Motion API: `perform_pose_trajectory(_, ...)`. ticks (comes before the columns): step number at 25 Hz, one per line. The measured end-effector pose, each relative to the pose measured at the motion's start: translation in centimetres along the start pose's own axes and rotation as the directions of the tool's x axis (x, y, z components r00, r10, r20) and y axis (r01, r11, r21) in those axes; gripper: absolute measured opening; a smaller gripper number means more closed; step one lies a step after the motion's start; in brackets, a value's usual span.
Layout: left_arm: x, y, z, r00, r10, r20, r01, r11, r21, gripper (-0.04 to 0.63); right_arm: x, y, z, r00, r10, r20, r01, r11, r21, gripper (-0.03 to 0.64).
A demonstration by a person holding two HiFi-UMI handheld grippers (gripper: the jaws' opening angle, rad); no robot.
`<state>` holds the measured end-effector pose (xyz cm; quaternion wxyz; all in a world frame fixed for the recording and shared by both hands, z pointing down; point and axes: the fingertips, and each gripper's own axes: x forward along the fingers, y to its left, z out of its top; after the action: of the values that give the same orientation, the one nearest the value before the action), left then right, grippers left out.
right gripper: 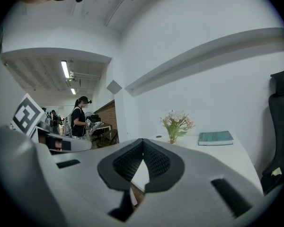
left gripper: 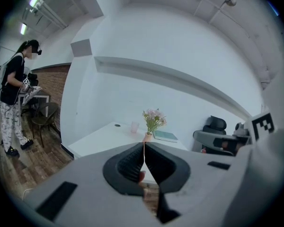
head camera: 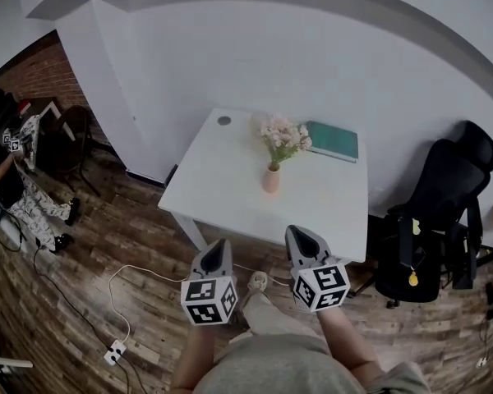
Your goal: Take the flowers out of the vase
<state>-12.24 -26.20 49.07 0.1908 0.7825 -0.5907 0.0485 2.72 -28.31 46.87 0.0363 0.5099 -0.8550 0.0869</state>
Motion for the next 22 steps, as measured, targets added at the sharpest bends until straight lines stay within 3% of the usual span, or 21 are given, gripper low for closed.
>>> perform_pose_trajectory(14,9.8,3.2,3.9,1.000,0.001,0.002,-0.001,1.000,0.009,0.008,10.2,-5.2,0.1,0.999,-0.003,-0.034,0.002,1.000,-0.029,0.005)
perform_pose_trajectory(22,14.0,3.8,5.1,1.000,-0.007,-0.007,0.007,1.000,0.009,0.008,14.0,-7.9,-0.4,0.998,-0.013,-0.059,0.012,1.000,-0.017,0.064)
